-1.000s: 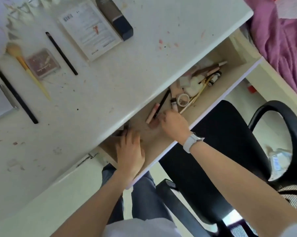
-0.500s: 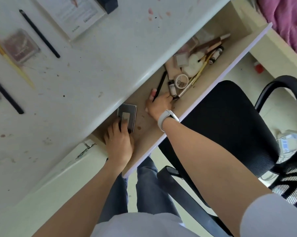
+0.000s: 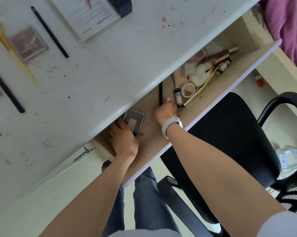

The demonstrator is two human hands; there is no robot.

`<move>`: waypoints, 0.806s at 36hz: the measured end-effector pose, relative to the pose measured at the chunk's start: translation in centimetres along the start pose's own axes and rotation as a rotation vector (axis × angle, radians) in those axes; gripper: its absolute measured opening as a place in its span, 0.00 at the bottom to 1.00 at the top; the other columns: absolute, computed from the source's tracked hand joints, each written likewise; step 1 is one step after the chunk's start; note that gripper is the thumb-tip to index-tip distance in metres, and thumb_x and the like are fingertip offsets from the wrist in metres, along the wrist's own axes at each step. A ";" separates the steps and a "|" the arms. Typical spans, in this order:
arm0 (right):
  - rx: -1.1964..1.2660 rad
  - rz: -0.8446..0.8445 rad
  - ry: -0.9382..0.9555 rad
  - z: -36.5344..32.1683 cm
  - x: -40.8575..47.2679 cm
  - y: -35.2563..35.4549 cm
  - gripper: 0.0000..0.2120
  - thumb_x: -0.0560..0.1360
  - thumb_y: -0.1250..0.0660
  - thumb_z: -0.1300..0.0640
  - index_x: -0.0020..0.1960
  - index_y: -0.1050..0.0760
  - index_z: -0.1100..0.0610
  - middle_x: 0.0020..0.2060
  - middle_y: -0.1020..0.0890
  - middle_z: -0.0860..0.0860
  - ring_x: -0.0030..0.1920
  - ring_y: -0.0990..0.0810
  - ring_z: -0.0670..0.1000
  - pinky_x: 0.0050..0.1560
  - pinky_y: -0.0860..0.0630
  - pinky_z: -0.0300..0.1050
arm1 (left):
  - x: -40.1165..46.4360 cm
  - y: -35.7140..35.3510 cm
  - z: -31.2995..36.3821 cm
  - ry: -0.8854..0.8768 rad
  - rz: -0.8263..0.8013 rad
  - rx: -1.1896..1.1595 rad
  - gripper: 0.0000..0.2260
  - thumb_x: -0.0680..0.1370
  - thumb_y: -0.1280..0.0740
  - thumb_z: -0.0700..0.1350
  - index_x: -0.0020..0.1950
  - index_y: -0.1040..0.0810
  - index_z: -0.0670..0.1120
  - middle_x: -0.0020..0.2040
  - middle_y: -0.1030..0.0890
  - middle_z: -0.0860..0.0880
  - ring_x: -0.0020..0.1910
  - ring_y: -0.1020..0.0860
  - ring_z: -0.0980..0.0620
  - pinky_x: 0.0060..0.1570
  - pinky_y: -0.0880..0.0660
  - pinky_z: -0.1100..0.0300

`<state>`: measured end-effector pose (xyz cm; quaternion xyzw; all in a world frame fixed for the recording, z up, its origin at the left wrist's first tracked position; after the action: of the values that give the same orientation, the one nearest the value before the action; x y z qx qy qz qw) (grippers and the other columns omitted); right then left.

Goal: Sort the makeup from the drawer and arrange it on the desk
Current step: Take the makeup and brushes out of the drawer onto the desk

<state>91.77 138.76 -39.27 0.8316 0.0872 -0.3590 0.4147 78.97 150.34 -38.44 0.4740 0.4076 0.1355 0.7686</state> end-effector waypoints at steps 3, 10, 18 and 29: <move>0.240 -0.104 -0.042 0.2 -0.6 0.4 0.10 0.74 0.44 0.61 0.55 0.34 0.54 0.49 0.21 0.62 0.39 0.19 0.57 0.35 0.21 0.48 | 0.2 -0.1 0.0 -0.026 -0.015 -0.052 0.39 0.65 0.23 0.52 0.68 0.37 0.38 0.63 0.33 0.37 0.59 0.32 0.37 0.55 0.33 0.47; 0.572 -0.134 -0.159 0.5 -3.0 3.2 0.07 0.73 0.39 0.59 0.40 0.38 0.55 0.22 0.23 0.52 0.15 0.32 0.50 0.20 0.33 0.36 | -0.8 0.1 0.3 -0.154 -0.136 -0.103 0.20 0.74 0.32 0.43 0.62 0.35 0.41 0.55 0.23 0.41 0.52 0.23 0.41 0.44 0.28 0.52; 0.699 0.006 -0.056 0.6 -7.8 6.0 0.08 0.72 0.38 0.61 0.38 0.35 0.56 0.29 0.30 0.51 0.24 0.31 0.47 0.23 0.33 0.38 | -3.6 4.5 0.8 -0.369 -0.122 -0.271 0.14 0.77 0.36 0.45 0.60 0.36 0.46 0.49 0.22 0.47 0.47 0.23 0.44 0.45 0.26 0.50; 0.317 -0.044 0.493 -6.5 -16.3 3.1 0.05 0.76 0.38 0.60 0.45 0.30 0.62 0.30 0.31 0.54 0.25 0.32 0.40 0.24 0.33 0.29 | -5.0 14.0 -7.4 -0.181 -0.045 -0.853 0.08 0.78 0.37 0.45 0.55 0.32 0.53 0.44 0.24 0.62 0.43 0.24 0.64 0.40 0.29 0.70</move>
<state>84.75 144.15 -23.84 0.9461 0.1462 -0.1639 0.2380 72.70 159.15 -25.77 0.1148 0.2563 0.2328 0.9311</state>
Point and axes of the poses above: each hand's wrist, its own x-axis towards the middle knuckle, its own y-axis out of the back of the hand, z = x × y, the point moved 5 cm from there along x, towards the middle knuckle
